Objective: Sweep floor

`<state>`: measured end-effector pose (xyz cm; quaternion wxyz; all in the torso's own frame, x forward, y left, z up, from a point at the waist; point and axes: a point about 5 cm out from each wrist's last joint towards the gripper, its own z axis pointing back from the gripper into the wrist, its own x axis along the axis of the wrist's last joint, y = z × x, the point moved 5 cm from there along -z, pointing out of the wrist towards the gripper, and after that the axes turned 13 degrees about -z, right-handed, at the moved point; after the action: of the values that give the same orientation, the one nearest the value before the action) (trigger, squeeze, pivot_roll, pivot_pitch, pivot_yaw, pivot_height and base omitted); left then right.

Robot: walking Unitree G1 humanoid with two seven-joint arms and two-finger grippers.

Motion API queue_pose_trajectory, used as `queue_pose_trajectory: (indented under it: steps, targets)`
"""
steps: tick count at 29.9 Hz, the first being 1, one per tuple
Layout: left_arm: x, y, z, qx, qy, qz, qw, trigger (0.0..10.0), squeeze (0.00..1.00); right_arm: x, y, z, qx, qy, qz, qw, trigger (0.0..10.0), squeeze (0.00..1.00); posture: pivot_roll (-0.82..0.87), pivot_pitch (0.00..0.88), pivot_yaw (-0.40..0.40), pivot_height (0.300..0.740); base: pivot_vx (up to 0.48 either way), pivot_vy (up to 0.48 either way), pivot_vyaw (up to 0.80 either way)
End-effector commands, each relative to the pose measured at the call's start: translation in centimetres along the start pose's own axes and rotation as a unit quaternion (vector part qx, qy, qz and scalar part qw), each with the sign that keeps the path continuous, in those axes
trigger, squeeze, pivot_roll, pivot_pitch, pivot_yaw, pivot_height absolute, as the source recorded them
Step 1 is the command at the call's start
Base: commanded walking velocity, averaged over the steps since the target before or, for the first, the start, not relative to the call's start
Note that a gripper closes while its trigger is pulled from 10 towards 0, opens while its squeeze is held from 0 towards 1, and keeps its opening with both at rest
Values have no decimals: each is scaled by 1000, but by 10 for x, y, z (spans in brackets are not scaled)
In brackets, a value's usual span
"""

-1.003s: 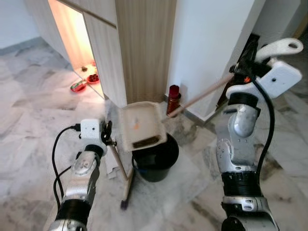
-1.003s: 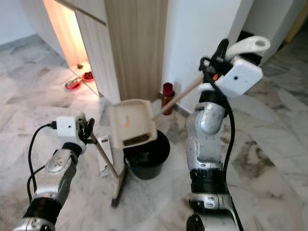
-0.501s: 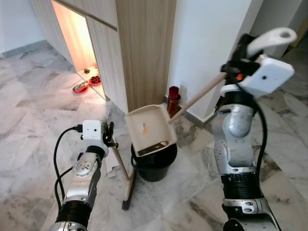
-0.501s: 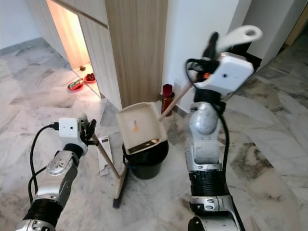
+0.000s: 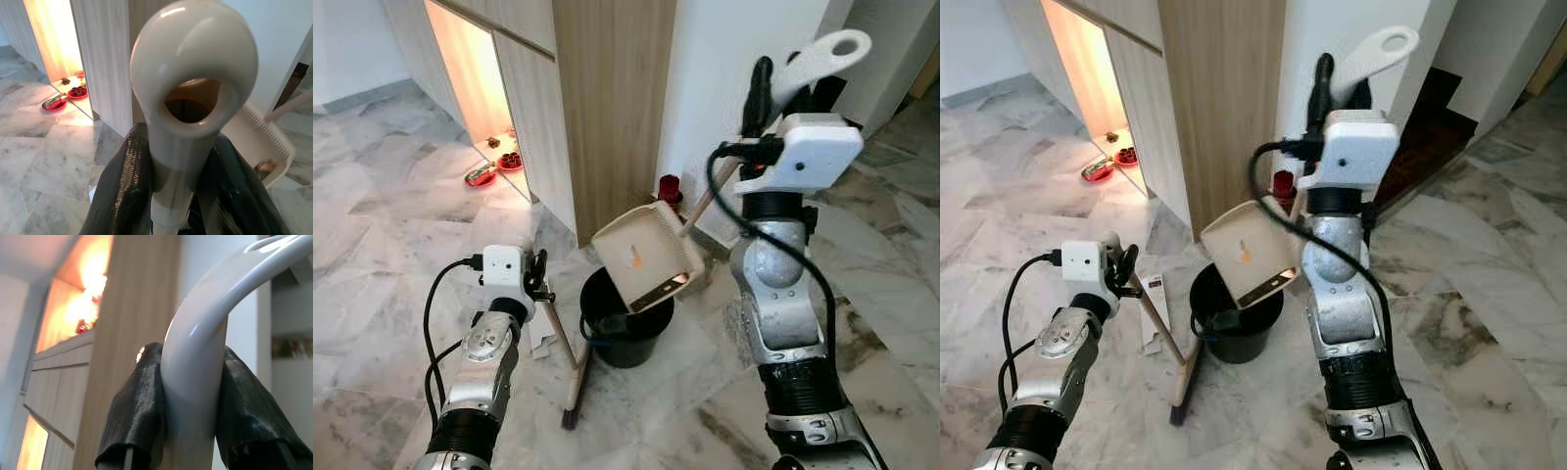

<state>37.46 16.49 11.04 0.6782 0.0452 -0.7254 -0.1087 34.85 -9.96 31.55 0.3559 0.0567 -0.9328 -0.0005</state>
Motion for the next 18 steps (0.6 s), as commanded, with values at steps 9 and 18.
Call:
queue_pose_trajectory:
  steps: [9,18]
  targets:
    - [13,-1,-3,-5,-23,0,1000,10000,0,39,30,-2,59,-91,6,994,10000,0,124,80,-16,740,0,0,0]
    - [13,-2,-3,-6,-25,2,1000,10000,0,44,44,1,90,-106,28,990,10000,0,122,81,-18,740,0,0,0]
